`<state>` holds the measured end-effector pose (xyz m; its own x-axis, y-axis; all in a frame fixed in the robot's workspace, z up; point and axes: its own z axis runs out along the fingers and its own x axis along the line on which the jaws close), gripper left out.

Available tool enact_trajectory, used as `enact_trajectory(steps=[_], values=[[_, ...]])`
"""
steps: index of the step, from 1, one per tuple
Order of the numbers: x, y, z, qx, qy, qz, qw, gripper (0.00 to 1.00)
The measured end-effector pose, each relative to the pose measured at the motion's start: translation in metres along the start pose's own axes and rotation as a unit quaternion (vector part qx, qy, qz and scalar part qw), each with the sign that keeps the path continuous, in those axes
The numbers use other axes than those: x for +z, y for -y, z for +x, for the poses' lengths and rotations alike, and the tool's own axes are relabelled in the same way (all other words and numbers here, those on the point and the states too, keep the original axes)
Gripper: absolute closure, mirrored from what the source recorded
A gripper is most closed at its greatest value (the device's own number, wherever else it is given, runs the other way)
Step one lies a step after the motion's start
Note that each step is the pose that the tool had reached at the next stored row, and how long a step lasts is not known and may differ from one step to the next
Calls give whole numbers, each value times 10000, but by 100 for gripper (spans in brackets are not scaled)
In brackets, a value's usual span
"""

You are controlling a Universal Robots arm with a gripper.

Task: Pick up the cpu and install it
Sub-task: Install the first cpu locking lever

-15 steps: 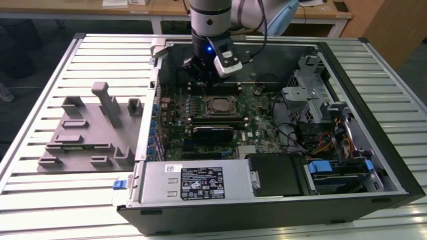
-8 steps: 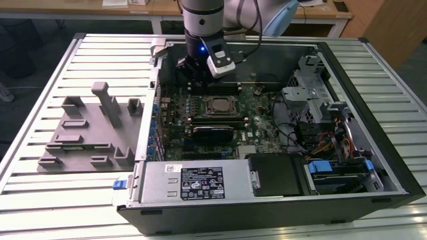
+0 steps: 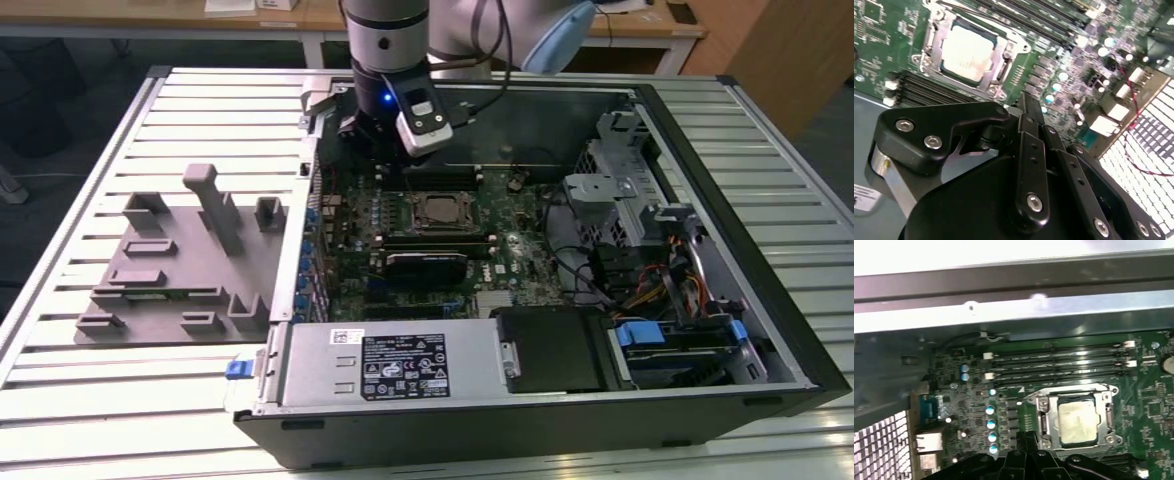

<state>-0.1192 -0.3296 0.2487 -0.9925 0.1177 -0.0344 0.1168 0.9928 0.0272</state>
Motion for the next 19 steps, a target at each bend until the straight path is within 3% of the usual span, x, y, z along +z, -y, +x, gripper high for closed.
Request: enact_trajectory(steps=[6,7,8,10,16,19], values=[[-5,15,127,1,-1,-9,10000,89],[-5,15,128,1,-4,-31,10000,89],[-5,15,129,3,-10,-80,10000,89],[-5,15,129,9,-26,-226,9997,89],[-5,16,129,28,-90,-763,9970,89],[-5,16,129,35,-110,-941,9955,89]])
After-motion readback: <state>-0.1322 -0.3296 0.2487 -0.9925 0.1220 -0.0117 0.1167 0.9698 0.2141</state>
